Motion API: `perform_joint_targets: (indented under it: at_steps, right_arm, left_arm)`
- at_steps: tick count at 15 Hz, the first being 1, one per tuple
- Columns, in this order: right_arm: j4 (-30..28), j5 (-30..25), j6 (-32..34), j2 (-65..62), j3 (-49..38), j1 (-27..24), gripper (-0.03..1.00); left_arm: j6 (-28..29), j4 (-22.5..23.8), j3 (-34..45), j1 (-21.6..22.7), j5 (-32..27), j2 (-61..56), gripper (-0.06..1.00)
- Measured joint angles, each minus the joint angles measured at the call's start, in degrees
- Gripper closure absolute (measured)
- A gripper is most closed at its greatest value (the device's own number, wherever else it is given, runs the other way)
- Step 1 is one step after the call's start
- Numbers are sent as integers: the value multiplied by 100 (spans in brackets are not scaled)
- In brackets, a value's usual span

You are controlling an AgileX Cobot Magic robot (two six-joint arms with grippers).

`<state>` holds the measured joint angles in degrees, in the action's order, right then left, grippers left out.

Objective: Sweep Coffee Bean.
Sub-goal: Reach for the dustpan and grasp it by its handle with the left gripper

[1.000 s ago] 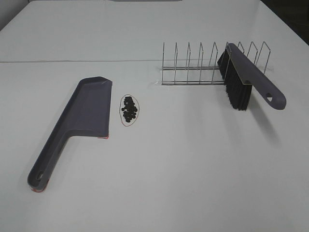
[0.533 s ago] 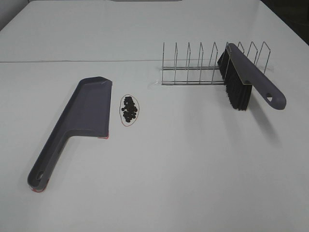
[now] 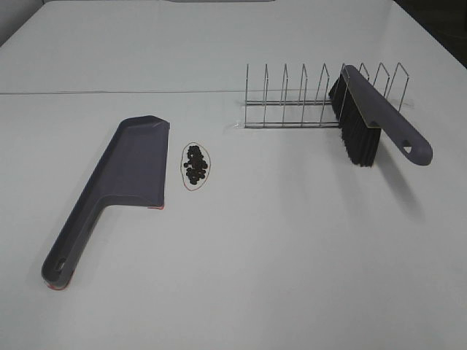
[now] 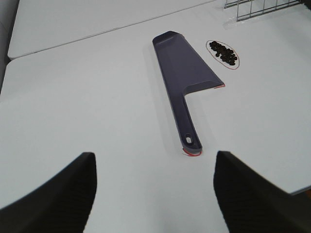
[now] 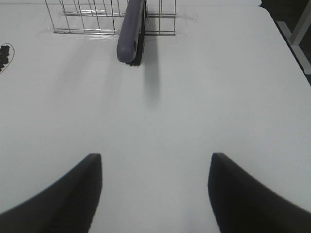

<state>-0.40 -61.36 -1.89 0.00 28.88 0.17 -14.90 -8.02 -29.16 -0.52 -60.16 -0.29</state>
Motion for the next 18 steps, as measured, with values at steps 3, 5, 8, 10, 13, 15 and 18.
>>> perform_joint_targets:
  at_steps: [3,5,8,10,13,15,18]
  right_arm:
    - [0,0,0,0,0,0,36]
    - [0,0,0,0,0,0,36]
    - [0,0,0,0,0,0,36]
    - [0,0,0,0,0,0,36]
    - [0,0,0,0,0,0,36]
    - [0,0,0,0,0,0,36]
    - [0,0,0,0,0,0,36]
  left_arm:
    - [0,0,0,0,0,0,29]
    - [0,0,0,0,0,0,29]
    - [0,0,0,0,0,0,29]
    - [0,0,0,0,0,0,29]
    - [0,0,0,0,0,0,29]
    - [0,0,0,0,0,0,29]
    - [0,0,0,0,0,0,29]
